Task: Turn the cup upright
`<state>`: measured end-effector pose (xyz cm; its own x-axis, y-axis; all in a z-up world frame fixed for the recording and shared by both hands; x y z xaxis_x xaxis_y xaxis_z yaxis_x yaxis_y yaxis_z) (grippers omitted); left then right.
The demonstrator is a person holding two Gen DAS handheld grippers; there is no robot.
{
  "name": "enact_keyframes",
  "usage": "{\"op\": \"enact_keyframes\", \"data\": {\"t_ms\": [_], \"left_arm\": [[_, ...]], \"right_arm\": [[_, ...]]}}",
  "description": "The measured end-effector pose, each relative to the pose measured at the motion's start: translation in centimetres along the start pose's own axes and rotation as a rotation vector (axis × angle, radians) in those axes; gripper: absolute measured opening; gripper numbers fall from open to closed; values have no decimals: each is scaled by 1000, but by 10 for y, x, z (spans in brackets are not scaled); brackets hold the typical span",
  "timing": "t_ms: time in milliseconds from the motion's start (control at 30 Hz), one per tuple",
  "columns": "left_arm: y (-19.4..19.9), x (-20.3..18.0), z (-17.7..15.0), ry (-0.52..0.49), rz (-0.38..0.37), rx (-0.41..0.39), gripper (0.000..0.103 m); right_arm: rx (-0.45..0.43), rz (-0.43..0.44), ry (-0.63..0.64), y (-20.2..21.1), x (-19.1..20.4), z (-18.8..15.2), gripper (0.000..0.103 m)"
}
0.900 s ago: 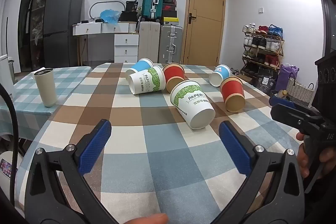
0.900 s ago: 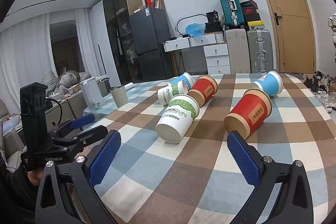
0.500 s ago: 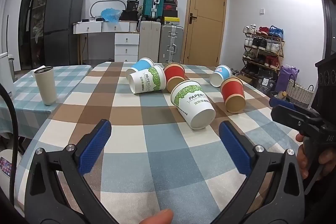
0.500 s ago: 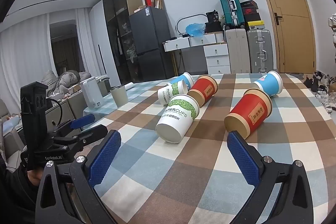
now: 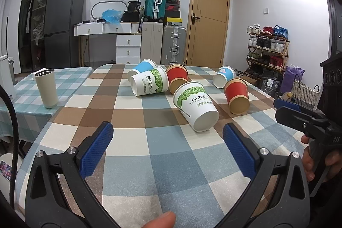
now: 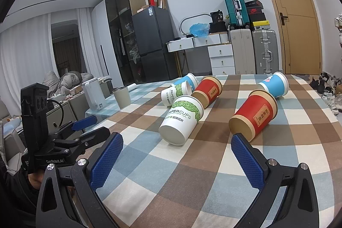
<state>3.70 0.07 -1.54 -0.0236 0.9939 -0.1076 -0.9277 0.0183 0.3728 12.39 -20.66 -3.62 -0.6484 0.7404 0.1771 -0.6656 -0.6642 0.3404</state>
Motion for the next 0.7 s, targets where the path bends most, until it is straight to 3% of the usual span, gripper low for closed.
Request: {"op": "enact_keyframes", "data": {"t_ms": [700], "left_arm": [[-1, 1, 2, -2, 0, -2, 102]], "right_arm": [[6, 4, 5, -1, 3, -2, 103]]}}
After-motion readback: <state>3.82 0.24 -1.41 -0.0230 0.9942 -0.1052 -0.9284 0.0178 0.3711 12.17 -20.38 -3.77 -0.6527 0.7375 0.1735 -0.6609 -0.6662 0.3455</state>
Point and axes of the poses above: each gripper's, at about its wrist camera, not at the fingertips, and y roughly against the way its jaws point, x to its left, z to its top, the point moved 4 cm from there along -y, roughly the way its jaws point, and after that the axes turned 1 degree about -z, right-handed, at the moved point
